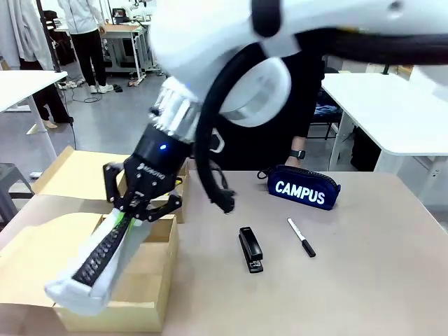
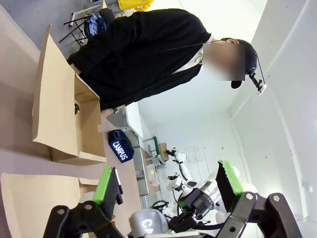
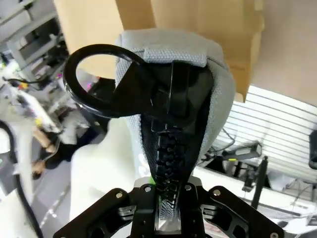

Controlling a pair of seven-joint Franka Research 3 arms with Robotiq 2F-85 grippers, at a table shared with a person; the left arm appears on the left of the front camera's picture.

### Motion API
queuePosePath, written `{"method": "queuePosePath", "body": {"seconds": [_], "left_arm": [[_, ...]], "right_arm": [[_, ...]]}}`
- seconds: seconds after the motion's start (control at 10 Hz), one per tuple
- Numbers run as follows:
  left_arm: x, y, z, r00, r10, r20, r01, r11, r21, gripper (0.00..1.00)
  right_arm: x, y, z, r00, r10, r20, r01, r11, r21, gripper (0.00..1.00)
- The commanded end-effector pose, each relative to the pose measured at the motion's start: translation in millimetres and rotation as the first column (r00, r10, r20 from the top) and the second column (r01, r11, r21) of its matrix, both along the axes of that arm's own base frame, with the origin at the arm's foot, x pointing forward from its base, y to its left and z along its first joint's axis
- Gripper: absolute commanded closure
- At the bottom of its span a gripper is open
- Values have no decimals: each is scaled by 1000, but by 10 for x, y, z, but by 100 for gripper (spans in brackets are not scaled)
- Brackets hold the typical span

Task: Place items inside the box.
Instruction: Pick up a Pencil pouch or Stapler and place it inside the Mailer Box closest to the robot.

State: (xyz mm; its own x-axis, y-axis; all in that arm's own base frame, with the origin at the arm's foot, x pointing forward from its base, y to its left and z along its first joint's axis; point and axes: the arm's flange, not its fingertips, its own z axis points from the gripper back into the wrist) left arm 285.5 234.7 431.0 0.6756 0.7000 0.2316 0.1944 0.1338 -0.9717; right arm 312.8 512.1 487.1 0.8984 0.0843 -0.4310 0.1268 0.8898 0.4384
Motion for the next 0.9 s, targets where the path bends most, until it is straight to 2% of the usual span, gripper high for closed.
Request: {"method": "queuePosePath", "body": {"seconds": [0.0, 0.1, 0.3, 0.5, 0.6, 0.8], "left_arm": [[-18, -28, 4, 1000, 3, 27, -3, 1000, 1, 0], [-18, -28, 4, 1000, 3, 27, -3, 1000, 1, 0], [-18, -28, 4, 1000, 3, 27, -3, 1000, 1, 0], [-18, -28, 4, 1000, 3, 27, -3, 1000, 1, 0], [-18, -28, 4, 1000, 3, 27, -3, 1000, 1, 0], [-18, -28, 4, 1000, 3, 27, -3, 1000, 1, 0]], "right_arm": [[151, 499, -18, 993, 120, 5, -119, 988, -97, 89], [210, 654, -133, 995, 94, 29, -89, 983, -161, 89], [244, 909, -414, 989, 146, 11, -140, 968, -208, 89], [278, 890, -433, 990, 142, -3, -140, 969, -204, 89], [286, 864, -404, 992, 125, 29, -116, 970, -213, 89], [286, 864, -390, 991, 136, 22, -127, 967, -220, 89]]}}
